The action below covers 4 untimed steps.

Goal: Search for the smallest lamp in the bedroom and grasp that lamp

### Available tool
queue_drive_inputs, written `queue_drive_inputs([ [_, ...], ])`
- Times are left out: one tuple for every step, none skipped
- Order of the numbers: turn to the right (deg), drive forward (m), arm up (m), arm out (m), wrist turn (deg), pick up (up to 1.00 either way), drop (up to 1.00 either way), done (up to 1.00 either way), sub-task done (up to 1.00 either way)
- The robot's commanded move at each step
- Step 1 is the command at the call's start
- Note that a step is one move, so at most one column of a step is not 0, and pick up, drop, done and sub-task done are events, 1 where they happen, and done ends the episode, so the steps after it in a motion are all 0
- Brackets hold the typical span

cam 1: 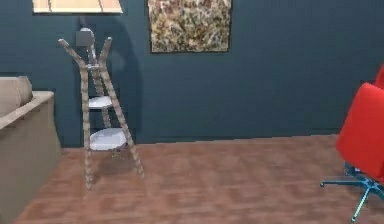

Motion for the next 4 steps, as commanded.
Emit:
queue_drive_inputs([
  [0.0,0.85,0.00,0.00,0.0,0.00,0.00,0.00,0.00],
  [45.0,0.00,0.00,0.00,0.0,0.00,0.00,0.00,0.00],
  [45.0,0.00,0.00,0.00,0.0,0.00,0.00,0.00,0.00],
  [18.0,0.00,0.00,0.00,0.0,0.00,0.00,0.00,0.00],
])
